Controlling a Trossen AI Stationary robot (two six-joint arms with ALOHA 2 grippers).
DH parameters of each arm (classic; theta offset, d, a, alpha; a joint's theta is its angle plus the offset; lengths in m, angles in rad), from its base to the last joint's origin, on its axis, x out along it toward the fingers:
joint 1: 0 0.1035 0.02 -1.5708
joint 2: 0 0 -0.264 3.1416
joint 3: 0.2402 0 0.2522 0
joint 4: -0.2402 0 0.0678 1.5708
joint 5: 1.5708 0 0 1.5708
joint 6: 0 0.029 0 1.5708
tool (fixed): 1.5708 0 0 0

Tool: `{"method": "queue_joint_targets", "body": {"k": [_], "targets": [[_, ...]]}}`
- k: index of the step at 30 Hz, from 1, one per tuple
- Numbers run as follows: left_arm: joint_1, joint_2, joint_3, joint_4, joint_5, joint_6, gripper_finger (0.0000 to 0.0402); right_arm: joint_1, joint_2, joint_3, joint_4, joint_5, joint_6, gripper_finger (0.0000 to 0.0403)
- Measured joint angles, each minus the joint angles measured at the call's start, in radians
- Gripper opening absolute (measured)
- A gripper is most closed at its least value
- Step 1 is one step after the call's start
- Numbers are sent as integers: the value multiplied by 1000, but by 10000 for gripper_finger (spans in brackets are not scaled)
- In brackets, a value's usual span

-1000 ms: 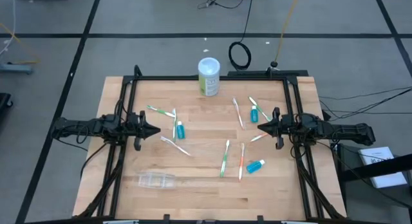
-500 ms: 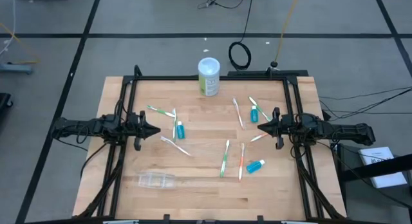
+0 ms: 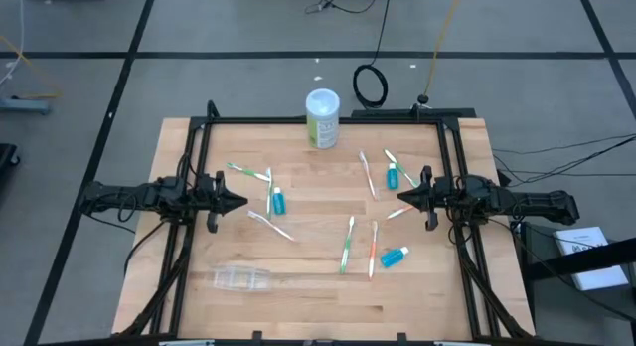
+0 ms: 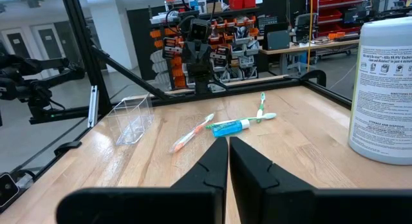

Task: Pick & Place toothbrushing station

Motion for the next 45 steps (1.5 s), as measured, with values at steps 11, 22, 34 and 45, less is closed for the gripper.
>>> {"method": "queue_joint_targets", "body": {"k": [11, 22, 34, 45], "targets": [[0, 0, 0, 0, 0, 0, 26, 0, 0, 0, 0, 0, 0, 6], [0, 0, 0, 0, 0, 0, 26, 0, 0, 0, 0, 0, 0, 6], [0, 0, 0, 0, 0, 0, 26, 0, 0, 0, 0, 0, 0, 6], [0, 0, 0, 0, 0, 0, 26, 0, 0, 0, 156, 2, 101, 6]]}}
